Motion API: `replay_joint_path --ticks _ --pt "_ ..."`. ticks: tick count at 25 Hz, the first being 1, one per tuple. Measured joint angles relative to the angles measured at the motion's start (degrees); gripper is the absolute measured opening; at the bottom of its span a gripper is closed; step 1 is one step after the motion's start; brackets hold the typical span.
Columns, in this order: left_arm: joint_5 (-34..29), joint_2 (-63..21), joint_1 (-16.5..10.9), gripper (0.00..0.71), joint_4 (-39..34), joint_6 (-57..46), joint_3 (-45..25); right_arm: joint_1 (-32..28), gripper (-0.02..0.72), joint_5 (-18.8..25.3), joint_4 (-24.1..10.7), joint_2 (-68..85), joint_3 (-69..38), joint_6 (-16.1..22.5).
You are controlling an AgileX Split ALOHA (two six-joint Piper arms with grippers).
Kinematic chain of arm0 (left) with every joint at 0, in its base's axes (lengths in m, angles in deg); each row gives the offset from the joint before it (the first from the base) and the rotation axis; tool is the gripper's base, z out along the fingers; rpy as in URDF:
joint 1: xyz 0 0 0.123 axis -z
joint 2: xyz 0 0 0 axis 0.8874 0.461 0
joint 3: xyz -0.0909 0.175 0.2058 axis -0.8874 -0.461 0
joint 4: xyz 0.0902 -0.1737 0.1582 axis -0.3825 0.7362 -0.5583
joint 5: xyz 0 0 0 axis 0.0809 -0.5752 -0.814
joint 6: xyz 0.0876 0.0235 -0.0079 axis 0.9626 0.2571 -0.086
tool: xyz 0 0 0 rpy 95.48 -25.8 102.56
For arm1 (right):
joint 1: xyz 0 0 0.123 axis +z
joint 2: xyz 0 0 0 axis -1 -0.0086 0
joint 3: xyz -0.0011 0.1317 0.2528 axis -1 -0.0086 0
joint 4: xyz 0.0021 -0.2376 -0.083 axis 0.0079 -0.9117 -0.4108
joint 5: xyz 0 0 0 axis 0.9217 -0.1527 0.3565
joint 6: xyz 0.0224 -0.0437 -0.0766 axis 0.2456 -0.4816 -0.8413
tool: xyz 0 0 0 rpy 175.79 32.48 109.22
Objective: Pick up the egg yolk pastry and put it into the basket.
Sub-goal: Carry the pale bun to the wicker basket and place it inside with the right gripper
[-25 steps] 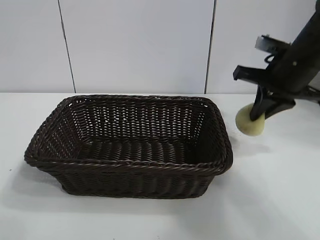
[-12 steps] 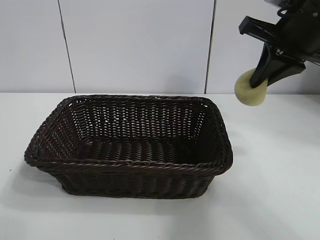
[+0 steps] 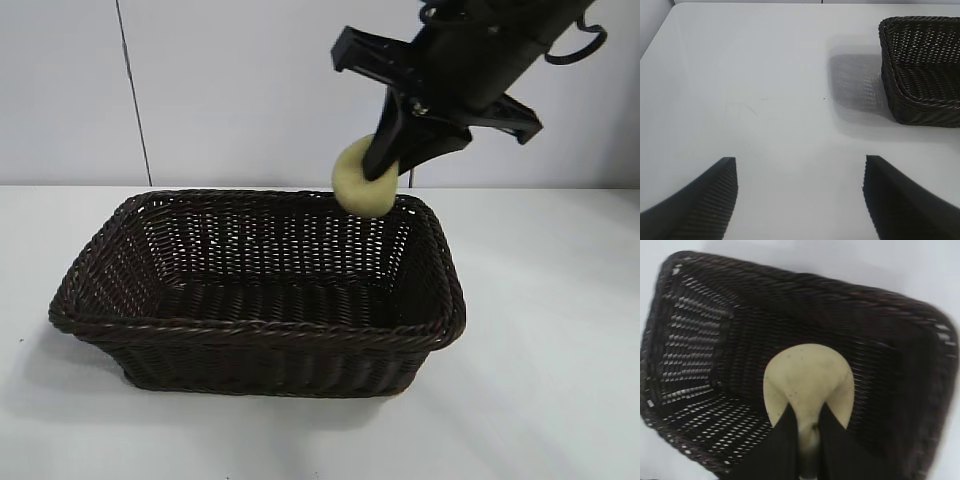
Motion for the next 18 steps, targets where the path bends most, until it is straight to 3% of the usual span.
replay_joint_path --ticks 5,11,16,18 --pt "0.00 0.00 0.00 0.514 0.00 0.00 0.00 5.29 0.051 -4.75 0.00 -3.98 0.00 -0.07" --pt "0.00 0.00 0.00 0.514 0.00 0.00 0.00 6.79 0.051 -10.50 0.23 -10.78 0.00 -0.13" --pt "0.00 0.00 0.00 0.514 0.00 0.00 0.00 6.79 0.057 -12.04 0.23 -14.79 0.00 -0.13" --pt "0.00 0.00 0.00 0.514 0.00 0.00 0.00 6.83 0.097 -12.04 0.23 -14.96 0.00 -0.18"
